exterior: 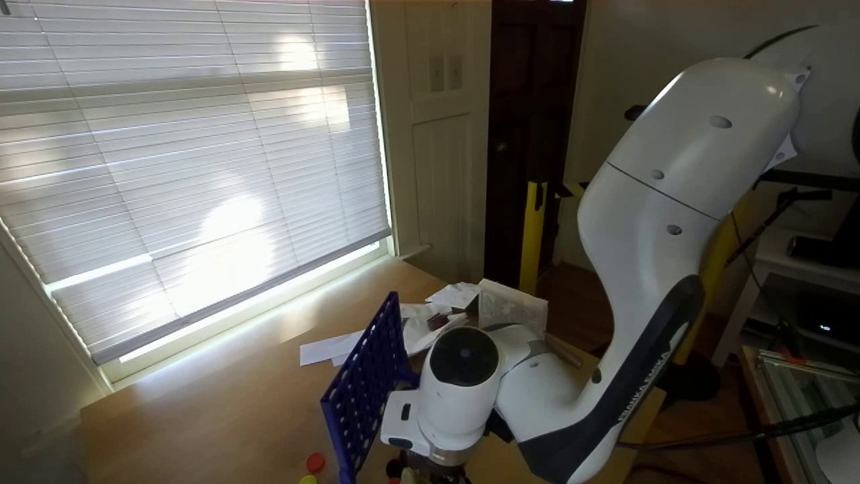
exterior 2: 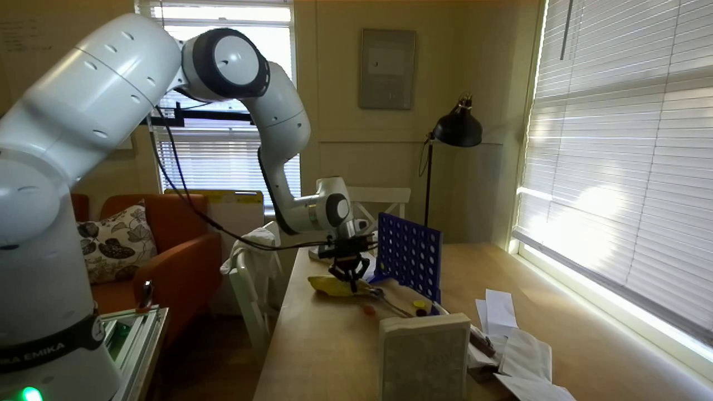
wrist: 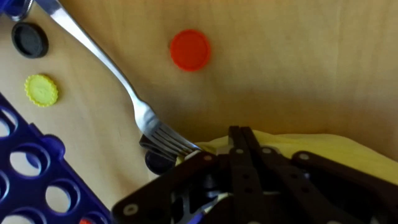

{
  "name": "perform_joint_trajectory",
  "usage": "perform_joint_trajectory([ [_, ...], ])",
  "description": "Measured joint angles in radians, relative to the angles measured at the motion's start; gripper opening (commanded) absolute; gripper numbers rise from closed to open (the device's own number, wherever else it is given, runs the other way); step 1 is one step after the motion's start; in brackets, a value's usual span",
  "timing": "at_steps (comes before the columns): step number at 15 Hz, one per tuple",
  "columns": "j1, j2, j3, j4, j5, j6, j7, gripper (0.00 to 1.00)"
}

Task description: Slightly move the yellow pencil case and the fork

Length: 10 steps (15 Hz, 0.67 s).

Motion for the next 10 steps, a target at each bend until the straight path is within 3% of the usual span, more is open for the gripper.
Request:
perform_joint_trajectory([
  [4, 0.016, -0.064, 0.010, -0.052, -0.085, 0.020, -0.017, 0.00],
  [10, -0.096, -0.081, 0.145, -0.078, -0.015, -0.094, -0.139, 0.00],
])
